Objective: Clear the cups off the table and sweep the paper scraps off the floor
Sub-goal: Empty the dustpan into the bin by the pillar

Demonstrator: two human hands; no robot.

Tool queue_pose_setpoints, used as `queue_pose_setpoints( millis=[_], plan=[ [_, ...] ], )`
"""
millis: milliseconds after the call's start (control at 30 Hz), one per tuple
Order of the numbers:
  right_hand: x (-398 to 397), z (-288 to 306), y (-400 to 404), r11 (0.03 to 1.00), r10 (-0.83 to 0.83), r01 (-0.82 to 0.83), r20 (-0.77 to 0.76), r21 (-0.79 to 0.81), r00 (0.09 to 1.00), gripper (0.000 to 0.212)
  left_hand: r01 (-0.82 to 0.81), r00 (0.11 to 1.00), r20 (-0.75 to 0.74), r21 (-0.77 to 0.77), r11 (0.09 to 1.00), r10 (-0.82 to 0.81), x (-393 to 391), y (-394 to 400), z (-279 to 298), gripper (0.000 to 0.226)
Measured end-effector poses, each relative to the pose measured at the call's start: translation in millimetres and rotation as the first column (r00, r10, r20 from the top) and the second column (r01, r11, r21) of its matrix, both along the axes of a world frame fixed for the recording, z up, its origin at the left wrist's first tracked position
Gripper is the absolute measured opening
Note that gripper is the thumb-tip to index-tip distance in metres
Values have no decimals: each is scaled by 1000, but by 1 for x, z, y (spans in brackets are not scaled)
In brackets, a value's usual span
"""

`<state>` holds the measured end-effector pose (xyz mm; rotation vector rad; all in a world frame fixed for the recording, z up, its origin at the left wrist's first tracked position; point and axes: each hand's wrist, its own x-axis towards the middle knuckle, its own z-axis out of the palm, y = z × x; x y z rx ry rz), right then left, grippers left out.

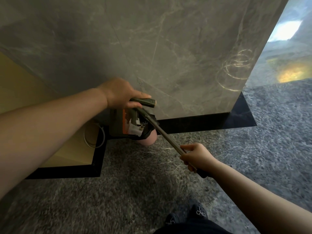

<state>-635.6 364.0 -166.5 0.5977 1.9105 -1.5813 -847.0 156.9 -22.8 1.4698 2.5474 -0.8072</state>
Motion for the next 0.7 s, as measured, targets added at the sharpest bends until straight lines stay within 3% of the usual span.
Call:
queue_pose_setpoints(
  millis=[133, 300, 567, 700],
  plan=[
    [-1, -1, 3, 1000, -15, 15, -1, 4, 1000, 53, -18, 1000, -23, 41, 999, 19, -4, -5, 6, 53],
    [1, -2, 3, 1000, -19, 19, -5, 10, 1000, 54, -7, 999, -43, -25, 1000, 6, -2, 2, 1, 53],
    [2, -6, -1, 1000, -28, 28, -4, -5, 1000, 57, -67, 998, -3, 56, 996, 67, -14, -6, 13, 55],
    [0, -8, -3, 999, -32, 32, -10, -2, 999, 57, 44, 998, -38, -87, 995, -47, 0, 8, -6, 53]
  ],
)
